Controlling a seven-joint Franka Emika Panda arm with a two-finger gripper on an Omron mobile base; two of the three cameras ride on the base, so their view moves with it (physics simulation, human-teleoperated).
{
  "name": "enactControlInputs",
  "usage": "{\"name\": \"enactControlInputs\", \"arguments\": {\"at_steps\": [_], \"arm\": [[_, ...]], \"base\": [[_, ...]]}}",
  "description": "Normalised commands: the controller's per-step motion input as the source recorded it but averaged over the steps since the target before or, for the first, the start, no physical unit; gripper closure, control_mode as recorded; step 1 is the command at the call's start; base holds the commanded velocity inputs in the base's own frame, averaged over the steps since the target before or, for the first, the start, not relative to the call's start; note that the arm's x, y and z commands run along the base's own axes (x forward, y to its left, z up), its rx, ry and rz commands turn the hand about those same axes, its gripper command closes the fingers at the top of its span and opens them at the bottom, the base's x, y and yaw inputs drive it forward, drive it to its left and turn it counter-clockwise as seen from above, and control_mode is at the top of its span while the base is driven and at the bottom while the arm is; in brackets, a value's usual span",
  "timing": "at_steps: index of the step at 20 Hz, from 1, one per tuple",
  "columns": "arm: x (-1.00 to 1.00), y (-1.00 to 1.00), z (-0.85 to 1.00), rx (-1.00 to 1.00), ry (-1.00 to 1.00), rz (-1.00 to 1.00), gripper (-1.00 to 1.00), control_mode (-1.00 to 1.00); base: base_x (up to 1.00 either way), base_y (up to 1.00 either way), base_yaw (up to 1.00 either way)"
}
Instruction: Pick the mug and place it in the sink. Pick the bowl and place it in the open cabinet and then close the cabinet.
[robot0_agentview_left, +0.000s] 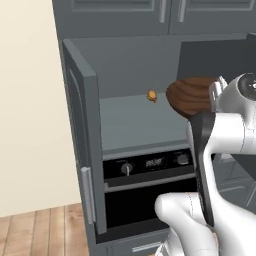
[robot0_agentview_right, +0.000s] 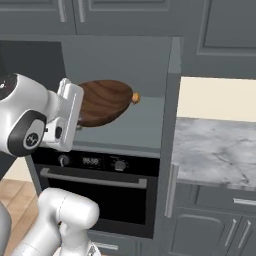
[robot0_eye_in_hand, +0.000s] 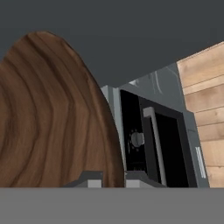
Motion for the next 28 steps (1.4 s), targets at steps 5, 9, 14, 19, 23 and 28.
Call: {"name": "enactControlInputs", "arguments": {"at_steps": [5, 9, 14, 19, 23, 28], "arm": [[0.0, 0.0, 0.0, 0.0, 0.0, 0.0, 1.0, 1.0], [0.0, 0.0, 0.0, 0.0, 0.0, 0.0, 1.0, 1.0], [0.0, 0.0, 0.0, 0.0, 0.0, 0.0, 1.0, 1.0], [0.0, 0.0, 0.0, 0.0, 0.0, 0.0, 1.0, 1.0], [0.0, 0.0, 0.0, 0.0, 0.0, 0.0, 1.0, 1.0], [0.0, 0.0, 0.0, 0.0, 0.0, 0.0, 1.0, 1.0]], "base": [[0.0, -0.25, 0.0], [0.12, 0.27, 0.0], [0.4, 0.04, 0.0], [0.13, -0.12, 0.0], [0.0, -0.01, 0.0], [0.0, 0.0, 0.06]]}}
